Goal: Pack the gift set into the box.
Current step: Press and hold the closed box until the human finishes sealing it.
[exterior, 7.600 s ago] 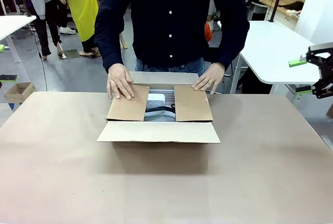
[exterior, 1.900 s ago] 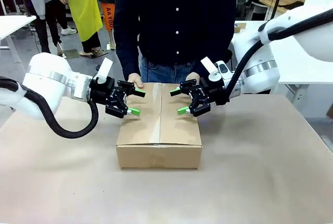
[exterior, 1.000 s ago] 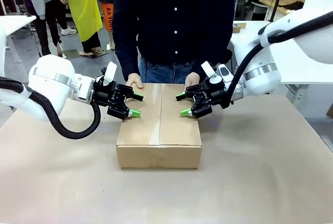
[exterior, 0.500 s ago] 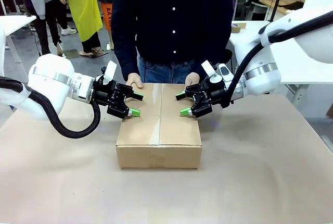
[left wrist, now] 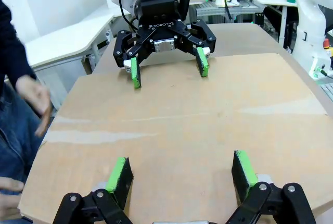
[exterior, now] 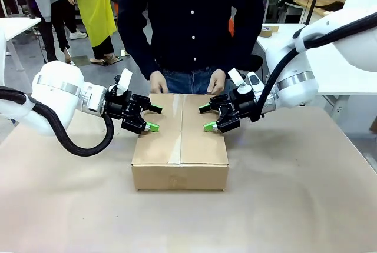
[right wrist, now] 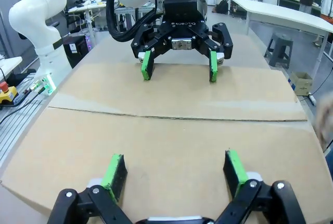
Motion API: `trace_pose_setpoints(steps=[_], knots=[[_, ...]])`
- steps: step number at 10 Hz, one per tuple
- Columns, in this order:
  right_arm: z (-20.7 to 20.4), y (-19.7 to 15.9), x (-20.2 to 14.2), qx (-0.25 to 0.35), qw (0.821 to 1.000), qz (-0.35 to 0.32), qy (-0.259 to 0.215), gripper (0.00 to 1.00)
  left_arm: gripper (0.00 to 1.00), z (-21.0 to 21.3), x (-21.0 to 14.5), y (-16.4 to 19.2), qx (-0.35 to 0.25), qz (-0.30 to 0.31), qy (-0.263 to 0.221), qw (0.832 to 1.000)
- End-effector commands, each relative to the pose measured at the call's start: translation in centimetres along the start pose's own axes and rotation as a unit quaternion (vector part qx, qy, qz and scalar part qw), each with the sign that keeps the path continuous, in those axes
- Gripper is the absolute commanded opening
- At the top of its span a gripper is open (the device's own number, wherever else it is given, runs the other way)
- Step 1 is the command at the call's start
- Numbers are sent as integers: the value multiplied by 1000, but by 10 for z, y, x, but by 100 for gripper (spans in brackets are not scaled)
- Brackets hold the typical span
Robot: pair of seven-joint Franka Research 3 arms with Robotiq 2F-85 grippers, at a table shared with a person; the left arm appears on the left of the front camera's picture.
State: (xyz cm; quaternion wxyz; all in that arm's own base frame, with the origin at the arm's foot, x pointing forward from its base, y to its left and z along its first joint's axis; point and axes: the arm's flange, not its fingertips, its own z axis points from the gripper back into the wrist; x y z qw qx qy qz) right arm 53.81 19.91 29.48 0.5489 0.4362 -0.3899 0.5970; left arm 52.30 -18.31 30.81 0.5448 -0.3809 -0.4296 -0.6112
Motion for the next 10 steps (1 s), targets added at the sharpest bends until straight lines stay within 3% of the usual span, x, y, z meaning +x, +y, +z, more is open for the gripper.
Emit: trace_pose_setpoints(steps=[1,10], knots=[[0,1,-2,-1,1000,9,0,100,100,-1,-2,-1,2,-5,1,1000],[0,1,-2,-1,1000,9,0,100,100,-1,-2,-1,2,-5,1,1000]])
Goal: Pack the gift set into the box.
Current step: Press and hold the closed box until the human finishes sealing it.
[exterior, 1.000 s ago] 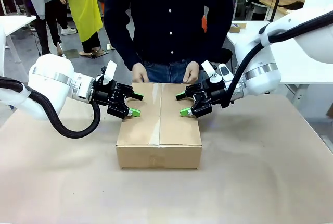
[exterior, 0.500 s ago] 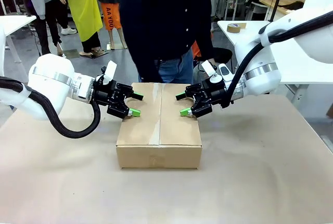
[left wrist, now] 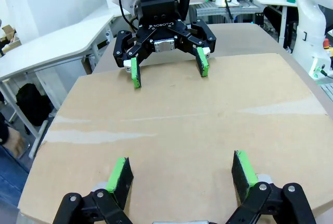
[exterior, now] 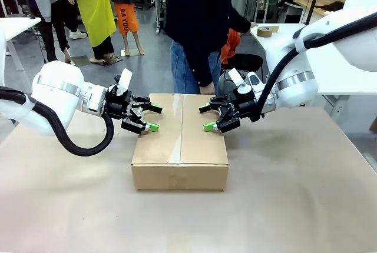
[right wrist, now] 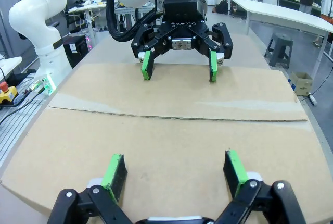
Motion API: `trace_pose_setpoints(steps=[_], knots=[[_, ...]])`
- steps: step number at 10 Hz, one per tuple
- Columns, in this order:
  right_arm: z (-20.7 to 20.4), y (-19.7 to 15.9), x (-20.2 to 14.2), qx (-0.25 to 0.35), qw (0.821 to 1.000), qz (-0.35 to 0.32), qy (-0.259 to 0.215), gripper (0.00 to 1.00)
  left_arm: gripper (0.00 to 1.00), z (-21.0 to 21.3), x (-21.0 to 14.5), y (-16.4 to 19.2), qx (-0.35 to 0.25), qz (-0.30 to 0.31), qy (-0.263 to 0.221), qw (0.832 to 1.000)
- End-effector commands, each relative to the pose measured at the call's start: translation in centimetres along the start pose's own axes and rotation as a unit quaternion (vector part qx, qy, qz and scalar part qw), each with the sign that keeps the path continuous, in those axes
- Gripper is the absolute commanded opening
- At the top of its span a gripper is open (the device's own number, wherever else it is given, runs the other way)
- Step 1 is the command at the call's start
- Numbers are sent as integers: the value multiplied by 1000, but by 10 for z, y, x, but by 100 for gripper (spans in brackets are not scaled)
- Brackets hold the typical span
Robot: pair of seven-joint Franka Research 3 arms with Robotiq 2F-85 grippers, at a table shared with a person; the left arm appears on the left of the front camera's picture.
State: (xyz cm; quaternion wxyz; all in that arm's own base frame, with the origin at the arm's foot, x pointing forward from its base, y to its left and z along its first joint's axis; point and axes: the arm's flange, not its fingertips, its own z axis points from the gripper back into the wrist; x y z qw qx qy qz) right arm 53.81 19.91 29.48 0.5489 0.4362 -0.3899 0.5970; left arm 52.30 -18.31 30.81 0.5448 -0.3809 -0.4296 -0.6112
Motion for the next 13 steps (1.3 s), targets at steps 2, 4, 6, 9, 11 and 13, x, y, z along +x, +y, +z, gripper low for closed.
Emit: trace_pose_setpoints(steps=[2,4,6,9,11,13], knots=[[0,0,-2,-1,1000,9,0,100,100,-1,-2,-1,2,-5,1,1000],[0,0,-2,-1,1000,9,0,100,100,-1,-2,-1,2,-5,1,1000],[0,0,-2,-1,1000,9,0,100,100,-1,-2,-1,2,-5,1,1000],[0,0,-2,-1,1000,9,0,100,100,-1,-2,-1,2,-5,1,1000],[0,0,-2,-1,1000,9,0,100,100,-1,-2,-1,2,-5,1,1000],[0,0,-2,-1,1000,9,0,100,100,-1,-2,-1,2,-5,1,1000]])
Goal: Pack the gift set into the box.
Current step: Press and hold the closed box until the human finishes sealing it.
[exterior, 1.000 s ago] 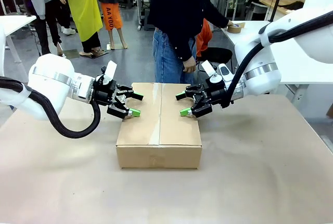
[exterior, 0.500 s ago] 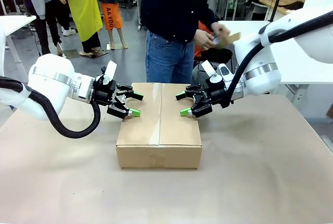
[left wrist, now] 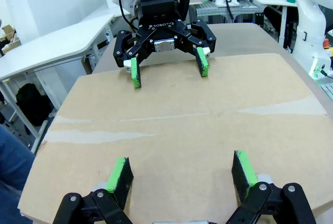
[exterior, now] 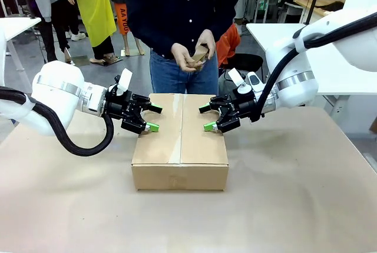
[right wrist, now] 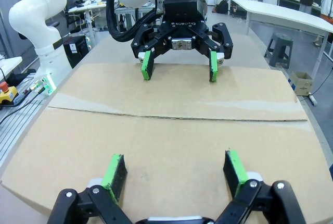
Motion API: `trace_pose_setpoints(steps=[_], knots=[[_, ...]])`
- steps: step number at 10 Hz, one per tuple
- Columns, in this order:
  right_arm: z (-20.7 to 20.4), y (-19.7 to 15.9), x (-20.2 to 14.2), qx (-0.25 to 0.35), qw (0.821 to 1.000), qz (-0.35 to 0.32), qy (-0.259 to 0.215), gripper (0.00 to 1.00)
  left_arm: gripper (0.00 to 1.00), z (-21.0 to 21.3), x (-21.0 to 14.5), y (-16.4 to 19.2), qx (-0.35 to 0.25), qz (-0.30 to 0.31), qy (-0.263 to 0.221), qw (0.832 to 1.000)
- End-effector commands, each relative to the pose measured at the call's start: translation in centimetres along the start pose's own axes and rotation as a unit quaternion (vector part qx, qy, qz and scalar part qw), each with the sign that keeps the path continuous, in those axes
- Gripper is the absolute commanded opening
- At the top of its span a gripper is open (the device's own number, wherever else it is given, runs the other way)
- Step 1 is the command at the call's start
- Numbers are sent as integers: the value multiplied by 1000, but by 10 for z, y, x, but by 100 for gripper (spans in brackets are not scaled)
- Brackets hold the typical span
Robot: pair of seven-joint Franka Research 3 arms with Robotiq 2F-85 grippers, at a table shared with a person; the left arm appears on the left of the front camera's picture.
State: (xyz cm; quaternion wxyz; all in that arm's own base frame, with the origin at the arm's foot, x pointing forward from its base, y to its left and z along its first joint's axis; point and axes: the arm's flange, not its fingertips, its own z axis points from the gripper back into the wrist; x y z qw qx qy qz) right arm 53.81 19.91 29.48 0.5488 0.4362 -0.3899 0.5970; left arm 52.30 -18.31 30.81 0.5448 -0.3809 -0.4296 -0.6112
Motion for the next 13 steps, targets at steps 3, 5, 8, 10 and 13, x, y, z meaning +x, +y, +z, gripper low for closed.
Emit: trace_pose_setpoints(steps=[3,5,8,10,13], knots=[[0,0,-2,-1,1000,9,0,100,100,-1,-2,-1,2,-5,1,1000],[0,0,-2,-1,1000,9,0,100,100,-1,-2,-1,2,-5,1,1000],[0,0,-2,-1,1000,9,0,100,100,-1,-2,-1,2,-5,1,1000],[0,0,-2,-1,1000,9,0,100,100,-1,-2,-1,2,-5,1,1000],[0,0,-2,-1,1000,9,0,100,100,-1,-2,-1,2,-5,1,1000]])
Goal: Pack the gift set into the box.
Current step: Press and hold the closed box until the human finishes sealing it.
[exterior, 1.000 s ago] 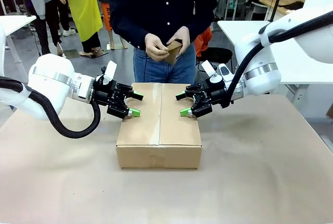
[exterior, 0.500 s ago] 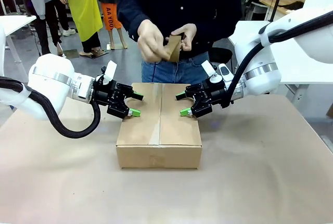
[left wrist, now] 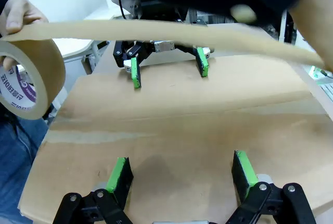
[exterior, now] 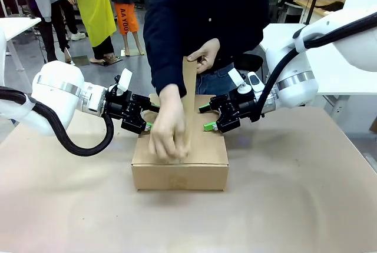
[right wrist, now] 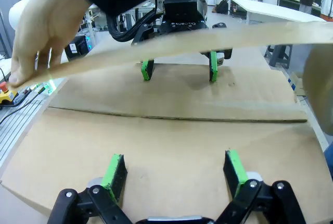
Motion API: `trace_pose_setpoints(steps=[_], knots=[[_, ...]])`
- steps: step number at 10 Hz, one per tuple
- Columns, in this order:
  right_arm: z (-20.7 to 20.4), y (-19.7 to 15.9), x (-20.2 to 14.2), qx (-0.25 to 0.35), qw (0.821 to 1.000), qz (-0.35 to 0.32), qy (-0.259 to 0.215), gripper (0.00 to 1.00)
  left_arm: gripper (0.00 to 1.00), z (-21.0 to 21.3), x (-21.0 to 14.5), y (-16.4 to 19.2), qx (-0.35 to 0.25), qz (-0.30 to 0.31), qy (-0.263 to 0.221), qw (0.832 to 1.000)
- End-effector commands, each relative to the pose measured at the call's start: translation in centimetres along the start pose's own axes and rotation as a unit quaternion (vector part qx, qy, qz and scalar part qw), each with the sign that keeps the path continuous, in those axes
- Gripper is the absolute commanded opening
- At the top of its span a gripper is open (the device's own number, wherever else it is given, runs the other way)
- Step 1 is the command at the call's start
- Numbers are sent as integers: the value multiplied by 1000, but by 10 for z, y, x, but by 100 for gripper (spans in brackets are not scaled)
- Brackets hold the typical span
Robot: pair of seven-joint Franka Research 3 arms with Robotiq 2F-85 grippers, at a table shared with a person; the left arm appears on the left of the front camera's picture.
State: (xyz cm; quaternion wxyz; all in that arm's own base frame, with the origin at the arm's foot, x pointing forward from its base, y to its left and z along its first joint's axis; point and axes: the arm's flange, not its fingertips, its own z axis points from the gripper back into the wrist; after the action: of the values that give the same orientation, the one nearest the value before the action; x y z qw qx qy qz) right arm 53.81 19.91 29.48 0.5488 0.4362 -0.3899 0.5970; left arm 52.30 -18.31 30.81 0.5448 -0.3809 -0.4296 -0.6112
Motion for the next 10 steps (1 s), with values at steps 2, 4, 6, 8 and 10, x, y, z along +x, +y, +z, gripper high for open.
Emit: trace_pose_setpoints(steps=[2,4,6,8,10], knots=[[0,0,-2,-1,1000,9,0,100,100,-1,-2,-1,2,-5,1,1000],[0,0,-2,-1,1000,9,0,100,100,-1,-2,-1,2,-5,1,1000],[0,0,-2,-1,1000,9,0,100,100,-1,-2,-1,2,-5,1,1000],[0,0,-2,-1,1000,9,0,100,100,-1,-2,-1,2,-5,1,1000],[0,0,-2,-1,1000,9,0,100,100,-1,-2,-1,2,-5,1,1000]])
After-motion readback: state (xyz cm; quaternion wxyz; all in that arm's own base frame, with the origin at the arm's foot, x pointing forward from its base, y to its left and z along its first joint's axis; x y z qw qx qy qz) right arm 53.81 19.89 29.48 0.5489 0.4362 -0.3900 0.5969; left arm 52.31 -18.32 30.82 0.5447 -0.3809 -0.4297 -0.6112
